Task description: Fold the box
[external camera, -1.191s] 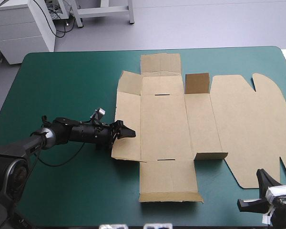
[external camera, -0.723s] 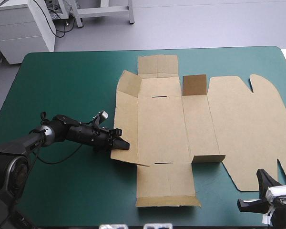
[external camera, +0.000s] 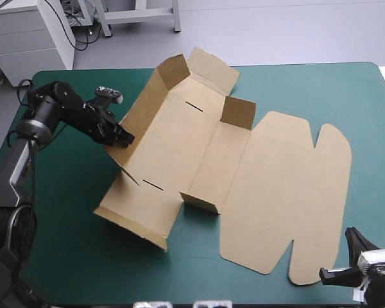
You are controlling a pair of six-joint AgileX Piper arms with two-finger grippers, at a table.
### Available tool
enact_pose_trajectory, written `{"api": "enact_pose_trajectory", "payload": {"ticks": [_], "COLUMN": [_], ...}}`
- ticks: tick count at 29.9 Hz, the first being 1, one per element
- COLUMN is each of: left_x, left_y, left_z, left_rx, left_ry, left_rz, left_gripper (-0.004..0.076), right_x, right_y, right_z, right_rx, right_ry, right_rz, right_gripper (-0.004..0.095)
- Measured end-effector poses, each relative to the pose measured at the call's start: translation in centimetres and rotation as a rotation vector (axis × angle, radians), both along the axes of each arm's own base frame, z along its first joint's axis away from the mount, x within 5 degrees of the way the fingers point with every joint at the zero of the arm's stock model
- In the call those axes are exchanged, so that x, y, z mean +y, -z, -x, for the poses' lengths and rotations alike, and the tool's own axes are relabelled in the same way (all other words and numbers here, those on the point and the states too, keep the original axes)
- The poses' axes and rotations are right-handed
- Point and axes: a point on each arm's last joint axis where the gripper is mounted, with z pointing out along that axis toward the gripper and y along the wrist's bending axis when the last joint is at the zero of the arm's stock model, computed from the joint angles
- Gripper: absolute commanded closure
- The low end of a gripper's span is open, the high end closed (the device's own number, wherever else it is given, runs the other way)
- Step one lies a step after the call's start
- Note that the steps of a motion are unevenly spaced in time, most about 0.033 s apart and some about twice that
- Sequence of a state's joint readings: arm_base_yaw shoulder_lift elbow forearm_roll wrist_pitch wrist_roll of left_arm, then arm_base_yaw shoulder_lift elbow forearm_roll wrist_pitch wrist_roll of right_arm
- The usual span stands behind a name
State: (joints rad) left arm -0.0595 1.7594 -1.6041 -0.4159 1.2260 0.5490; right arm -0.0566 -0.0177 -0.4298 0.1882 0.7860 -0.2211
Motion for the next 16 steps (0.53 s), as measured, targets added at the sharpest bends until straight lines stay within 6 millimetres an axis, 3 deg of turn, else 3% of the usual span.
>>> {"api": "enact_pose_trajectory", "payload": {"ticks": [6, 16], "left_x": [0.3, -3.8], "left_y": [-2.5, -2.6], "left_z": [-0.8, -0.3], "left_rx": [-0.164, -0.263], "left_ry": [0.157, 0.474], "left_rz": [-0.245, -0.529], "left_gripper": [0.0731, 0.0731], "right_x": [0.0, 0.0], "right_y": [0.0, 0.0], "right_z": [0.0, 0.0], "right_rx": [0.0, 0.0], "right_ry": [0.0, 0.0], "right_rz": [0.0, 0.0], "right_gripper": [0.0927, 0.0927]}}
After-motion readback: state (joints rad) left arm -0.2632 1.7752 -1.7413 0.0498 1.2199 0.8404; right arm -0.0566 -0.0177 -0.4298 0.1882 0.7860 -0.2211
